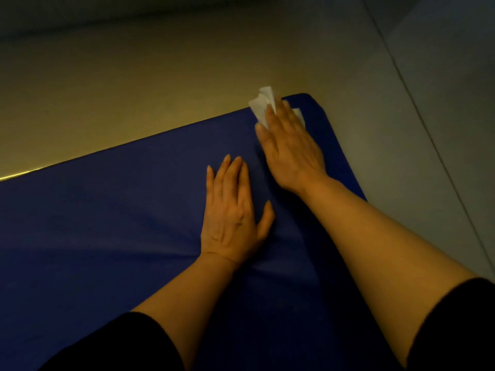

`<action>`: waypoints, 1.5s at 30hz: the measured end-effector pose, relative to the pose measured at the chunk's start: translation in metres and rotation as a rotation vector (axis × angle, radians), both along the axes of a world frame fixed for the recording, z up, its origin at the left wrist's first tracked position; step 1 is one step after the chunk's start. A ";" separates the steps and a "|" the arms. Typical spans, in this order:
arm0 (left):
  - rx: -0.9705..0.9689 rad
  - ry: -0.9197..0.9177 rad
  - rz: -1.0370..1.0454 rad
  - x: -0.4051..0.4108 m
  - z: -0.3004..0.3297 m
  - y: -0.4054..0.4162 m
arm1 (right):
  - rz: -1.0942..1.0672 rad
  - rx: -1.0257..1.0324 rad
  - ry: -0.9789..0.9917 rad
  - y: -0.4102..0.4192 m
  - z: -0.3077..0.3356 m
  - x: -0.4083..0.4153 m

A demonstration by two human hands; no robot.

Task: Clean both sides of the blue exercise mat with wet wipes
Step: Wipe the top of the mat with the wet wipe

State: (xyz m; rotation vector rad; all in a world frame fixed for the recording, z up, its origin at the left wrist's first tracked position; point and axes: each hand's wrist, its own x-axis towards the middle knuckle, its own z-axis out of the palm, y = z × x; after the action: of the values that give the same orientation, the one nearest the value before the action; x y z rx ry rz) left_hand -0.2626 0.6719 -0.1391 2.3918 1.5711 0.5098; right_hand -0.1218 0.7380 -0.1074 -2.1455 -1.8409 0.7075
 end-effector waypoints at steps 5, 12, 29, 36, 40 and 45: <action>-0.032 -0.172 0.023 0.000 0.000 -0.001 | -0.049 0.022 0.200 -0.024 -0.001 -0.035; 0.018 -0.149 0.118 -0.001 0.003 -0.003 | -0.074 -0.059 0.024 -0.015 -0.003 0.004; -0.052 0.062 0.053 -0.002 0.002 -0.001 | 0.105 -0.088 -0.017 -0.045 0.002 -0.016; -0.072 0.035 0.049 -0.002 0.003 -0.001 | 0.257 -0.071 -0.086 -0.146 0.009 -0.010; -0.122 0.044 0.043 -0.004 0.006 0.000 | 0.197 -0.129 -0.092 -0.126 0.011 -0.006; -0.182 0.138 0.021 -0.003 0.013 -0.001 | 0.084 -0.124 -0.037 -0.120 0.008 -0.022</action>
State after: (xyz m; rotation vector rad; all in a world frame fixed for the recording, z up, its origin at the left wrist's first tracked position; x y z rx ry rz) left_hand -0.2651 0.6712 -0.1262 2.3176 1.6234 0.1979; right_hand -0.1438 0.6180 -0.0993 -2.1807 -1.9651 0.8260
